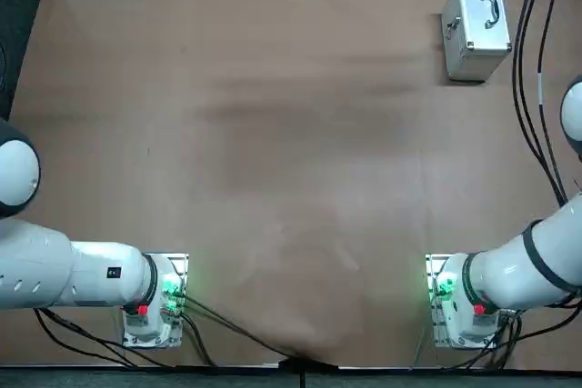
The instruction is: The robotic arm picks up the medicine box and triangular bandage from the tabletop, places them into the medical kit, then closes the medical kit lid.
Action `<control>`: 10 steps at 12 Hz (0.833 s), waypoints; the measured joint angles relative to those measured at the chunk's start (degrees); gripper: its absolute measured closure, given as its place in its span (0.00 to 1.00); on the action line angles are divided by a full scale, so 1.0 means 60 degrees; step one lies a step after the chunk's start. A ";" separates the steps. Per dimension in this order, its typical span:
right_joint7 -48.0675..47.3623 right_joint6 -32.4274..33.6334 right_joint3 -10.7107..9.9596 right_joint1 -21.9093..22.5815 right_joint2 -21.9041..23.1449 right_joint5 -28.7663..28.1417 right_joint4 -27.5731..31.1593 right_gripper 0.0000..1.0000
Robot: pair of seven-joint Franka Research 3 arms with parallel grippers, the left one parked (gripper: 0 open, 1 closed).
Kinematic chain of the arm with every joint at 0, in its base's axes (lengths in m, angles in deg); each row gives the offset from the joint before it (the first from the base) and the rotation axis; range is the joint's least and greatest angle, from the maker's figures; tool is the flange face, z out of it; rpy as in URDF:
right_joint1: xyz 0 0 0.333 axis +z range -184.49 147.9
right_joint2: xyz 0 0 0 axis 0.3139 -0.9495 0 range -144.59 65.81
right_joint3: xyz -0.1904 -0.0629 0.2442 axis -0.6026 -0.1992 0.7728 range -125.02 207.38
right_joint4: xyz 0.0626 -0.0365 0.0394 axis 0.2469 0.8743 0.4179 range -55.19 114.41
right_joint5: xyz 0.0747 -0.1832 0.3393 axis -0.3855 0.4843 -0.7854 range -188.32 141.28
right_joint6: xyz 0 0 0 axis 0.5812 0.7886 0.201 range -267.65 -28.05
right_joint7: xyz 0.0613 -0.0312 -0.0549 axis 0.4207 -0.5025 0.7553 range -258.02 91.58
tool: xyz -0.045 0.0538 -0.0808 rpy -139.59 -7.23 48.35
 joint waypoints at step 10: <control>-0.0008 -0.0183 0.0375 -0.0712 0.2319 0.0498 0.2468 0.00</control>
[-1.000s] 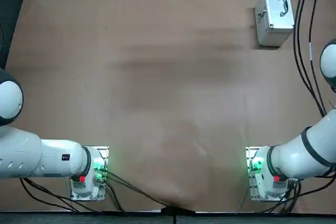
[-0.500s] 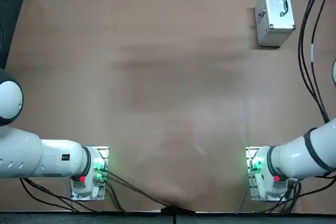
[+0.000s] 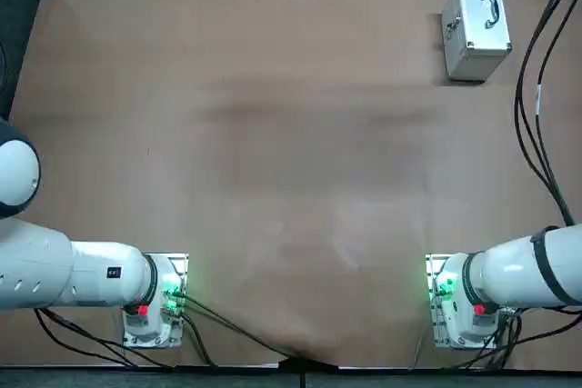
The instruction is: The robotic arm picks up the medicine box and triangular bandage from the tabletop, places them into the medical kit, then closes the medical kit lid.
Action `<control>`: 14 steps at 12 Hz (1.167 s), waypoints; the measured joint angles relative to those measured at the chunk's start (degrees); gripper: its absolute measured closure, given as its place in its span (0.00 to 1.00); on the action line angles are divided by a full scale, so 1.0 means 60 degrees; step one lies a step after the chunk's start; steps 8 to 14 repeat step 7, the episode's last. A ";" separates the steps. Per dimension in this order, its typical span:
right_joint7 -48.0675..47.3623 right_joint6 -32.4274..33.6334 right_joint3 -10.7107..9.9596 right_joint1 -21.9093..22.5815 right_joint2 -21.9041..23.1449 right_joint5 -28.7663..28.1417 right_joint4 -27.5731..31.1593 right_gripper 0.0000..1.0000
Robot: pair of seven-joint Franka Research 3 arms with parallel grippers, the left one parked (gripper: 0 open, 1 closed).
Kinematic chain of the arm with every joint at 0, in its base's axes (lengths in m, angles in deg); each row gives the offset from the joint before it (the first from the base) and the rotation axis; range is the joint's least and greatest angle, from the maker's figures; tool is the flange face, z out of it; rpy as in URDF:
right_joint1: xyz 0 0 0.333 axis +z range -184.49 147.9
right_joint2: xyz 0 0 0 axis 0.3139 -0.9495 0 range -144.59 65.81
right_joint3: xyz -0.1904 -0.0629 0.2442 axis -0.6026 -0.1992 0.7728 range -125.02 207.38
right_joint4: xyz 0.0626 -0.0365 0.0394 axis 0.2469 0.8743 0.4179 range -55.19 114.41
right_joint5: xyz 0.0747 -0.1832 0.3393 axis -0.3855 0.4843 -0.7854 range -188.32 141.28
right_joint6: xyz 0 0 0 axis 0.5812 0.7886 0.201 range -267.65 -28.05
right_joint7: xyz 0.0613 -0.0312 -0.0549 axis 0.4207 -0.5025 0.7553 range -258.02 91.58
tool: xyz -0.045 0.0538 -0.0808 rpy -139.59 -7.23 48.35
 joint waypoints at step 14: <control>-0.0390 -0.0166 0.0525 -0.0287 0.0871 0.0249 0.1070 0.00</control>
